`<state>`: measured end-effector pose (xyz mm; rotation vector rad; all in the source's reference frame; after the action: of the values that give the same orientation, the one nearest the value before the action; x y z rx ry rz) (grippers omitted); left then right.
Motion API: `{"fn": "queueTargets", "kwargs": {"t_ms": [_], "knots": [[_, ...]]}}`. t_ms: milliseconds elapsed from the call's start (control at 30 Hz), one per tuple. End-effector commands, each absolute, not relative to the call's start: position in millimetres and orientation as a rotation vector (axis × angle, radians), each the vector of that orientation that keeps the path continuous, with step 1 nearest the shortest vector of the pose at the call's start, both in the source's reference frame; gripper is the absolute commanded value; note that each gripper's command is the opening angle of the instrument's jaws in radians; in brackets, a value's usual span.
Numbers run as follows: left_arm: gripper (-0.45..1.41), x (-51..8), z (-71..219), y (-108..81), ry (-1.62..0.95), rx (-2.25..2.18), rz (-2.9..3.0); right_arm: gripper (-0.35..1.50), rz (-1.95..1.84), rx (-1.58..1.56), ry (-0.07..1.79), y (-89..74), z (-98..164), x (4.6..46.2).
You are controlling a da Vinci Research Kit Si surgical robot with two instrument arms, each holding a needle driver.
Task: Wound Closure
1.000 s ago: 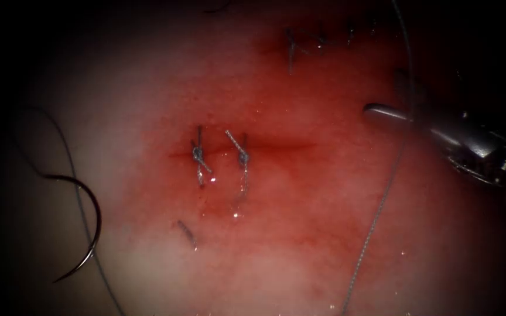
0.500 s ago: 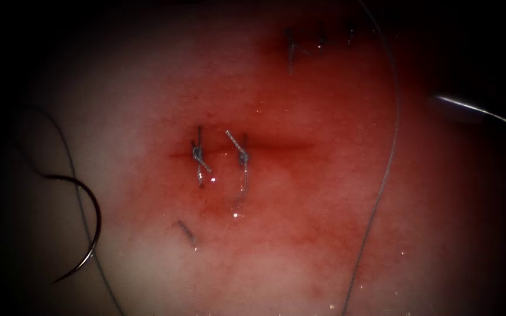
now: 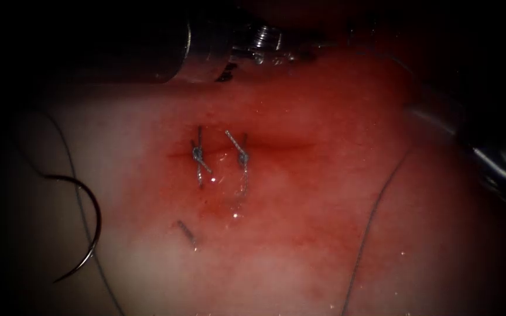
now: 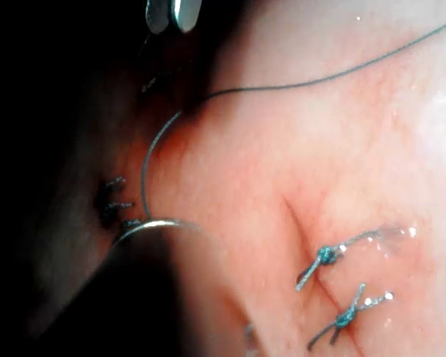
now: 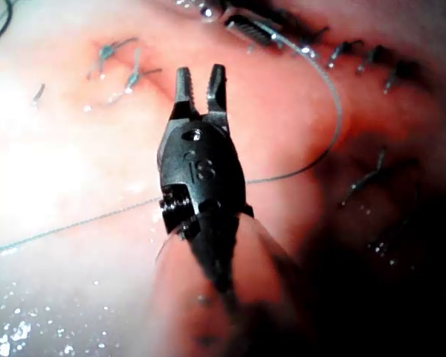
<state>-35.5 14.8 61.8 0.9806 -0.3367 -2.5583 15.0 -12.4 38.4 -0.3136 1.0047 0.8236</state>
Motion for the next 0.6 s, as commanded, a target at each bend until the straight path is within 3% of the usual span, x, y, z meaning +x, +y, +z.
{"fn": "queueTargets", "kwargs": {"t_ms": [33,100,133,200,267,300,333,467,500,567,600], "knots": [[0.86,-36.0,62.3,15.3,-0.312,1.036,-2.574,-0.25,0.745,-0.331,1.038,-12.3,39.4,15.9],[0.93,-35.7,62.4,15.4,-0.29,1.086,-2.588,-0.25,0.723,-0.324,1.057,-12.3,39.5,16.2],[1.11,-35.2,62.1,15.7,-0.27,1.187,-2.634,-0.25,0.707,-0.299,1.079,-12.4,39.6,16.7],[1.31,-34.7,61.4,16.0,-0.294,1.294,-2.677,-0.2,0.694,-0.274,1.077,-12.9,39.9,17.2],[1.36,-34.4,61.1,16.1,-0.302,1.337,-2.691,-0.16,0.687,-0.259,1.071,-13.1,39.9,17.5],[1.4,-33.8,60.1,16.3,-0.291,1.393,-2.748,-0.01,0.671,-0.23,1.064,-13.4,40.1,18.1],[1.4,-33.8,60.1,16.3,-0.291,1.393,-2.748,-0.01,0.671,-0.23,1.064,-13.4,40.1,18.1],[1.38,-31.6,57.5,15.4,-0.231,1.449,-2.742,0.59,0.645,-0.195,1.093,-13.2,40.4,18.7],[1.38,-31.6,57.5,15.4,-0.231,1.449,-2.742,0.59,0.645,-0.195,1.093,-13.2,40.4,18.7],[1.4,-29.4,55.8,15.0,-0.233,1.483,-2.734,1.08,0.615,-0.193,1.101,-12.8,40.6,18.9],[1.4,-29.4,55.8,15.0,-0.233,1.483,-2.734,1.08,0.615,-0.193,1.101,-12.8,40.6,18.9]]}}
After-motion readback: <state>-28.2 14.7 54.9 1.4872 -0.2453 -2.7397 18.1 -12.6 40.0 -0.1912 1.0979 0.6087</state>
